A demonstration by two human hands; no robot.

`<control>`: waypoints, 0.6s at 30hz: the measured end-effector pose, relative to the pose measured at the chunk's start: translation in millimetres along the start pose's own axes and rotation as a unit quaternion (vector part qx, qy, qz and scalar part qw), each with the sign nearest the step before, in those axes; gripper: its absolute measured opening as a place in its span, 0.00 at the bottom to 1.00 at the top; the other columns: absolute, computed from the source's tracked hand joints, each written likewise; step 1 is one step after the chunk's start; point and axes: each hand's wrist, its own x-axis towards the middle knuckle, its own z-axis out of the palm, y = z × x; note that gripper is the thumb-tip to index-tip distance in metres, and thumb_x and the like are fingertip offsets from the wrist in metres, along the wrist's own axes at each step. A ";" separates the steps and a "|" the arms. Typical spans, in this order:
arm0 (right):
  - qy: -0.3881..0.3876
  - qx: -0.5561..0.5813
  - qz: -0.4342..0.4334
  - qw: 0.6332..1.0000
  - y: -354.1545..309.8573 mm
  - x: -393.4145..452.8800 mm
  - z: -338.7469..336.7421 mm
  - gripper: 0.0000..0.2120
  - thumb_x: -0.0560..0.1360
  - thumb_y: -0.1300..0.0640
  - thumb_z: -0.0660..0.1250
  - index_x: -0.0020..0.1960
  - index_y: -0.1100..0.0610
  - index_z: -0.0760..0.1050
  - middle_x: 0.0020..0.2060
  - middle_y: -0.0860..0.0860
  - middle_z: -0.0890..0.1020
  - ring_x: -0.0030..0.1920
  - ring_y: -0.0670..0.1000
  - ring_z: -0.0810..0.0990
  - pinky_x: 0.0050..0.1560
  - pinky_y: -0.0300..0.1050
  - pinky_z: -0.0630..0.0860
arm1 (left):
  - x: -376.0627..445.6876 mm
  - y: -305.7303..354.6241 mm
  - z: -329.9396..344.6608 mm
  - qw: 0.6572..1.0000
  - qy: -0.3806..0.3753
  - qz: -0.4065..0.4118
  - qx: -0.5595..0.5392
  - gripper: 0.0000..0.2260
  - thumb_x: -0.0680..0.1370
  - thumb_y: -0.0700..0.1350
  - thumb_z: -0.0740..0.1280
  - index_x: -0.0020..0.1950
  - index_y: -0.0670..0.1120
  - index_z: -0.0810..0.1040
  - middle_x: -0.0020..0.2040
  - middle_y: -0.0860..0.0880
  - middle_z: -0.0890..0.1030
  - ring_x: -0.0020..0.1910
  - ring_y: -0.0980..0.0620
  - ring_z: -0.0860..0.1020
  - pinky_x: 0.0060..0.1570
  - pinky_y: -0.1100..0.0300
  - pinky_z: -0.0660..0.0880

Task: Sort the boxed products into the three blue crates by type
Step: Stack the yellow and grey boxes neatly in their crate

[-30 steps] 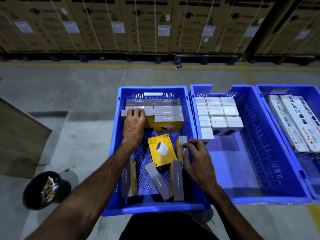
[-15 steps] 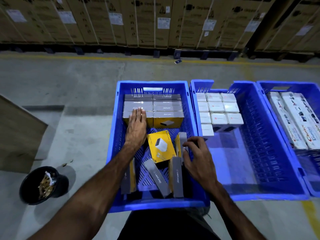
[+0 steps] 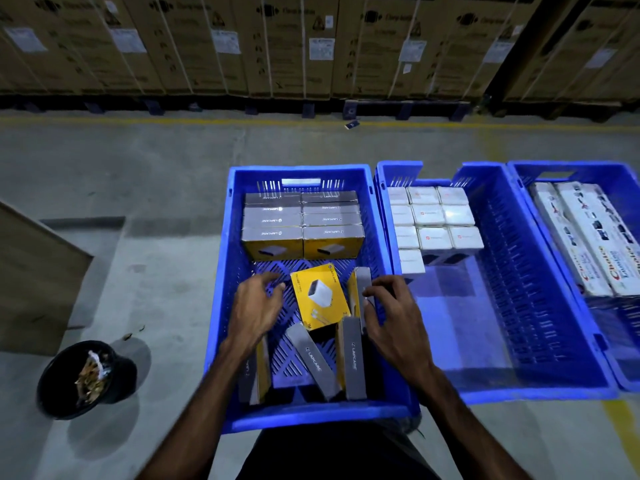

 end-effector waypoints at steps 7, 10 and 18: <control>0.001 0.005 0.001 1.000 -0.3 -0.3 -0.4 0.06 0.78 0.61 0.70 0.54 0.59 0.81 0.58 0.53 0.76 0.58 0.53 0.79 0.54 0.50 0.78 | -77.2 12.5 -18.7 0.991 -0.101 0.081 0.022 0.25 0.74 0.44 0.65 0.72 0.50 0.79 0.72 0.50 0.78 0.70 0.48 0.75 0.73 0.52 0.70; 0.001 0.001 0.004 1.000 -1.0 0.6 0.1 0.05 0.79 0.61 0.69 0.54 0.59 0.81 0.57 0.53 0.76 0.57 0.53 0.78 0.53 0.47 0.77 | -82.1 15.8 -16.9 0.957 -0.172 0.191 0.132 0.39 0.63 0.40 0.60 0.76 0.53 0.75 0.77 0.49 0.72 0.78 0.47 0.65 0.77 0.45 0.62; -0.001 0.002 0.005 1.000 0.7 -0.4 -0.4 0.06 0.79 0.60 0.69 0.55 0.59 0.81 0.58 0.52 0.76 0.57 0.52 0.78 0.53 0.50 0.78 | -64.9 14.6 -11.8 0.922 -0.202 0.266 0.197 0.07 0.77 0.44 0.70 0.53 0.54 0.81 0.53 0.56 0.78 0.56 0.51 0.74 0.51 0.54 0.74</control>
